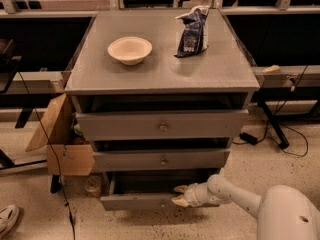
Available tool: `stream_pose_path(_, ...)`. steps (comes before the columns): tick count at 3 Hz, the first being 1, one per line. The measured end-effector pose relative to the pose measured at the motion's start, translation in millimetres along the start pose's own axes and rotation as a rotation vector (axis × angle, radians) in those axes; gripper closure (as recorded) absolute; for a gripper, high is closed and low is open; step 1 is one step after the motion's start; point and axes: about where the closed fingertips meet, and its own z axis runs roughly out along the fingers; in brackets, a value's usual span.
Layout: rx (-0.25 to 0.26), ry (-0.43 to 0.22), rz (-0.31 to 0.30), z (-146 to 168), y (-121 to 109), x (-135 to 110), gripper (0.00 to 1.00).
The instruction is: Open bottom drawer
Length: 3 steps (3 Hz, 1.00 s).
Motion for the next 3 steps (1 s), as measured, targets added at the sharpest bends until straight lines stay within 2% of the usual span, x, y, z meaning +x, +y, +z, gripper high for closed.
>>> stream_pose_path(1, 0.005, 0.005, -0.001, -1.1, 2.5, 6.5, 0.81)
stream_pose_path(2, 0.005, 0.006, -0.001, -1.8, 2.6, 5.9, 0.58)
stream_pose_path(3, 0.008, 0.014, -0.017, -4.7, 5.0, 15.9, 0.35)
